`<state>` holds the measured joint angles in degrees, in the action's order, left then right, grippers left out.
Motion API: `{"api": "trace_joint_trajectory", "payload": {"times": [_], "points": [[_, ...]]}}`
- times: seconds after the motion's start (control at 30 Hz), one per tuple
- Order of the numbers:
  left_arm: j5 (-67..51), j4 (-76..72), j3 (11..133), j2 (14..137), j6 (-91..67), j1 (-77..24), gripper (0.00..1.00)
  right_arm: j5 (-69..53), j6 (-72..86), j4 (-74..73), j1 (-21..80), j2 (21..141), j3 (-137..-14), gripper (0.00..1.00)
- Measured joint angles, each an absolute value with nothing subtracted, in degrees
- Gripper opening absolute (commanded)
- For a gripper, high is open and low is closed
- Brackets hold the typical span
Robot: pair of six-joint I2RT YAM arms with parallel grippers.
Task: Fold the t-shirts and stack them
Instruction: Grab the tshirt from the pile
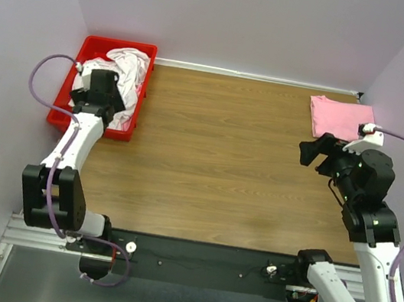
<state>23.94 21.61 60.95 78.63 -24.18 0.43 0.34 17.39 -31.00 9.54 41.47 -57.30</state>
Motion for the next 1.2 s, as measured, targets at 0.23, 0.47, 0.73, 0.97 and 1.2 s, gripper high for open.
{"api": "trace_joint_trajectory", "payload": {"times": [0.23,0.47,0.73,0.97,1.2], "points": [[25.4,22.3,62.4,84.8,-24.7,8.6,0.89,3.7,17.1,-30.9,12.8,39.0,-54.0,1.00],[25.9,22.9,66.8,93.6,-24.9,10.5,0.72,6.6,16.6,-30.9,15.3,36.6,-52.7,1.00],[26.1,23.2,68.9,97.3,-25.1,10.8,0.46,8.7,16.4,-30.5,15.8,34.8,-50.9,1.00],[26.1,23.3,68.5,97.4,-25.3,10.8,0.23,9.5,16.4,-30.4,15.8,34.6,-50.7,1.00],[26.1,23.7,67.3,96.4,-26.3,10.8,0.54,10.0,16.4,-30.0,15.8,34.2,-50.6,1.00]]}}
